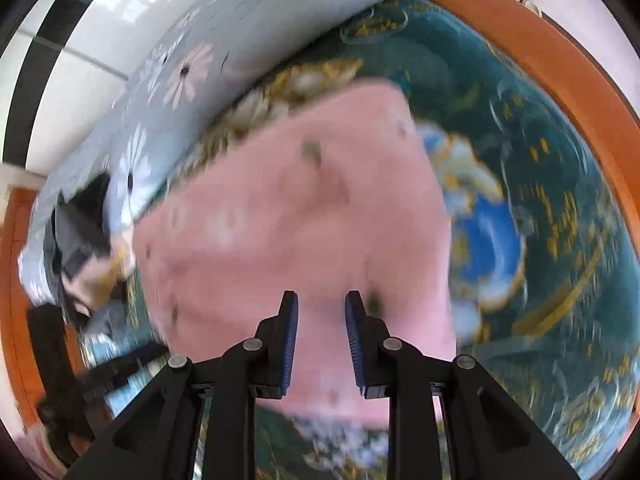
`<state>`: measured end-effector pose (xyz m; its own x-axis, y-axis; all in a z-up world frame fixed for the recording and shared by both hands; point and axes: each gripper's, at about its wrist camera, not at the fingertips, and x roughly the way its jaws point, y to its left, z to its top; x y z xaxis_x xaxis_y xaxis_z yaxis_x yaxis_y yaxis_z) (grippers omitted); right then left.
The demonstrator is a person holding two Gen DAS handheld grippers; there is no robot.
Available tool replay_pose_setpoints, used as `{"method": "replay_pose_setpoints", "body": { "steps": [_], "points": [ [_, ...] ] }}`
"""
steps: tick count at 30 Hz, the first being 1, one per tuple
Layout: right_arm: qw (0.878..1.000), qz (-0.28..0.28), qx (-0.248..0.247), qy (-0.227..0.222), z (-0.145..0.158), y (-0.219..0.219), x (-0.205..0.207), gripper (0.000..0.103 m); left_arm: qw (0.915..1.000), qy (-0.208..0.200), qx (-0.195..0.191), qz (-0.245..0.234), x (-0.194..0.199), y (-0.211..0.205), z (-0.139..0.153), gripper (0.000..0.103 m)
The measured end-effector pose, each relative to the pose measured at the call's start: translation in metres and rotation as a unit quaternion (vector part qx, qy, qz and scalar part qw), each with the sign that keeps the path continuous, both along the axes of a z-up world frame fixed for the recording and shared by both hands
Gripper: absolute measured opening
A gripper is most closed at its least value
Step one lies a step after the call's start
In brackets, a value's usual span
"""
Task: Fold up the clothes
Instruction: 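Lower the folded pants onto the blanket and open both grippers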
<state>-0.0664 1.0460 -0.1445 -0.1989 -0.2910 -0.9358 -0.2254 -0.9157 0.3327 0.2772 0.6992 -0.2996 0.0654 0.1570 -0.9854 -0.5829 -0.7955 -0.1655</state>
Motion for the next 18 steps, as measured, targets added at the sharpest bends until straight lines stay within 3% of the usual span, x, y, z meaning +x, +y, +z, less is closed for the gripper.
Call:
{"method": "replay_pose_setpoints", "body": {
  "steps": [2,8,11,15,17,18],
  "points": [
    [1.0,0.017,0.002,-0.022,-0.008,-0.014,0.03,0.025,0.9999,0.003,-0.011,-0.01,0.012,-0.005,-0.004,0.06],
    [0.999,0.028,0.008,-0.043,-0.014,-0.04,0.054,0.027,0.9991,0.016,-0.034,-0.019,0.039,-0.016,-0.014,0.07],
    [0.998,0.033,0.01,-0.052,-0.017,-0.052,0.066,0.037,0.9978,0.034,-0.042,-0.04,0.048,-0.017,-0.009,0.077],
    [0.997,0.04,0.014,-0.065,-0.021,-0.069,0.082,0.046,0.9954,0.061,-0.019,-0.071,0.052,-0.02,0.015,0.089],
    [0.997,0.046,0.019,-0.064,-0.018,-0.076,0.086,0.059,0.9952,0.072,-0.01,-0.066,0.051,-0.023,0.029,0.096],
    [0.997,0.052,0.025,-0.056,-0.012,-0.079,0.086,0.071,0.995,0.077,-0.006,-0.063,0.05,-0.025,0.035,0.099]
  ]
}}
